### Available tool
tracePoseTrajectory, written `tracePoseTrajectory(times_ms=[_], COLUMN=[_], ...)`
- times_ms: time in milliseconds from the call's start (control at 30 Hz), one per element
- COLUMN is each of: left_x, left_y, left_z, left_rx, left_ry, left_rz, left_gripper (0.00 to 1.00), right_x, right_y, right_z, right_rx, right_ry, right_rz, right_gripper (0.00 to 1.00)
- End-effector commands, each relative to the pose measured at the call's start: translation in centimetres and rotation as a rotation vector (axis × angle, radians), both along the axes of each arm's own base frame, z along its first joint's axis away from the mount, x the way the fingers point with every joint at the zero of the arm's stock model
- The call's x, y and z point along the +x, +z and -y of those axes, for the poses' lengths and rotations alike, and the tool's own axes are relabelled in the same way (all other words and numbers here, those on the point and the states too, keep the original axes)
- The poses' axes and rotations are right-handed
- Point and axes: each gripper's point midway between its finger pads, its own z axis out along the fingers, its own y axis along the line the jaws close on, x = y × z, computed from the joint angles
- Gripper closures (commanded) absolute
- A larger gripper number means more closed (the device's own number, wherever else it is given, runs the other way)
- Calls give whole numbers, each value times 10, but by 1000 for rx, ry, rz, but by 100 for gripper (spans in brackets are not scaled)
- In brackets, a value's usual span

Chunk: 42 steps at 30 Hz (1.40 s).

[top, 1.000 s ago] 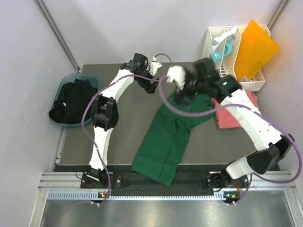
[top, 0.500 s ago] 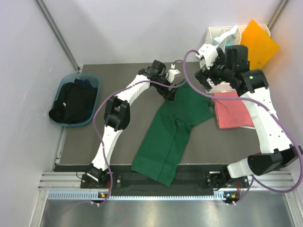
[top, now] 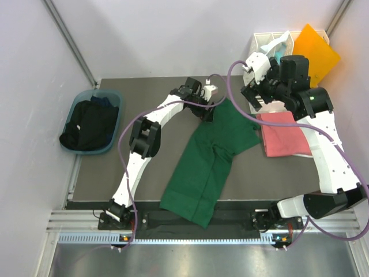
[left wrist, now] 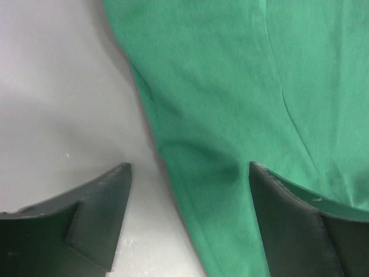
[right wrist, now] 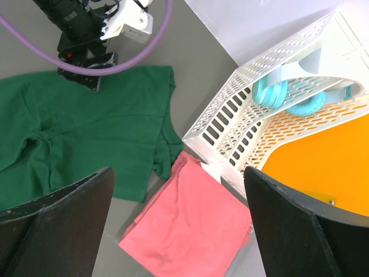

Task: Fold and stack the t-shirts
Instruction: Rotate the tshirt 90 degrees

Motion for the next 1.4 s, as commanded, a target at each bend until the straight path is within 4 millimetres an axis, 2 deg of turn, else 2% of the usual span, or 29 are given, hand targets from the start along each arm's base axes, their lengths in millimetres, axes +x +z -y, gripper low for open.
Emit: tracePoseTrajectory(times_ms=[0, 133, 233, 267, 367, 400, 533, 700, 733, 800, 867, 1033, 1233, 1333, 1367], left_x=[5, -4, -9, -9, -9, -10, -3, 42, 58, 72, 94, 129, 149, 152, 152], left_y=[-14, -18, -22, -22, -30, -33, -40, -35, -33, -29, -20, -2, 4, 4, 5], left_z=[6, 11, 12, 11, 8, 7, 0, -32, -49, -63, -91, -152, -235, -260, -259], left_rx=[-31, -48, -39, -34, -16, -8, 38, 146, 189, 220, 272, 343, 496, 542, 530], left_ry=[20, -10, -24, -22, -10, -5, 47, 280, 357, 426, 537, 705, 878, 906, 891], left_rz=[-22, -54, -61, -61, -71, -77, -55, 72, 119, 158, 223, 315, 390, 399, 388], left_gripper=[25, 29, 45, 52, 91, 100, 100, 100, 100, 100, 100, 100, 100, 100, 97], right_x=[-2, 0, 3, 4, 5, 5, 4, 4, 4, 5, 4, 3, 2, 2, 2], right_y=[23, 29, 33, 33, 36, 36, 34, 25, 22, 19, 17, 11, 9, 7, 7], right_z=[5, 5, 3, 3, 1, 1, 0, -4, -5, -6, -7, -10, -13, -14, -14], right_rx=[28, 34, 37, 39, 48, 48, 58, 64, 63, 63, 67, 78, 91, 93, 93], right_ry=[-12, -13, -10, -9, -6, -4, -3, 12, 14, 19, 23, 33, 43, 46, 48], right_rz=[75, 89, 97, 96, 101, 103, 94, 66, 60, 50, 42, 23, 9, 3, 2], right_gripper=[8, 9, 11, 12, 14, 14, 16, 21, 21, 23, 24, 26, 28, 28, 28])
